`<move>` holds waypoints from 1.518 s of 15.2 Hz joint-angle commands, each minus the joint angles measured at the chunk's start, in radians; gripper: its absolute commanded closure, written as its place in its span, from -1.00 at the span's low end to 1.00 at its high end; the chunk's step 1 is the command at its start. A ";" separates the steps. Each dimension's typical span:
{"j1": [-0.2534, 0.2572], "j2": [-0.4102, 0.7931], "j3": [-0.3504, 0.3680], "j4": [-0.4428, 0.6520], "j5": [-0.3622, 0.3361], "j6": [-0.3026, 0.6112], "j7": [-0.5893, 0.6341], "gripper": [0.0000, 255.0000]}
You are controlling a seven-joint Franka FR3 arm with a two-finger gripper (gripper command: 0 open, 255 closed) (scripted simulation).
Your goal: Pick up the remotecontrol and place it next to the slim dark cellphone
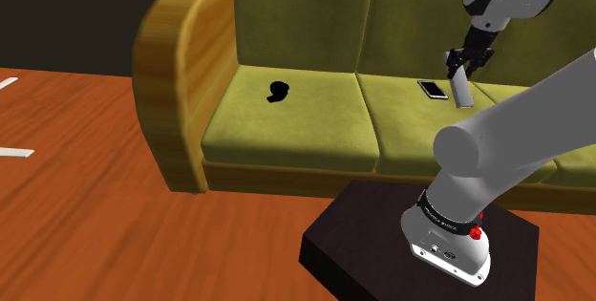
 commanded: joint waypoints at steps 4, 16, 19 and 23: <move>-0.030 0.034 -0.104 0.050 -0.001 0.002 -0.140 1.00; -0.027 0.235 -0.368 0.228 0.145 0.017 -0.497 1.00; -0.022 0.263 -0.382 0.204 0.168 0.060 -0.516 1.00; -0.014 0.306 -0.400 0.174 0.210 0.116 -0.548 1.00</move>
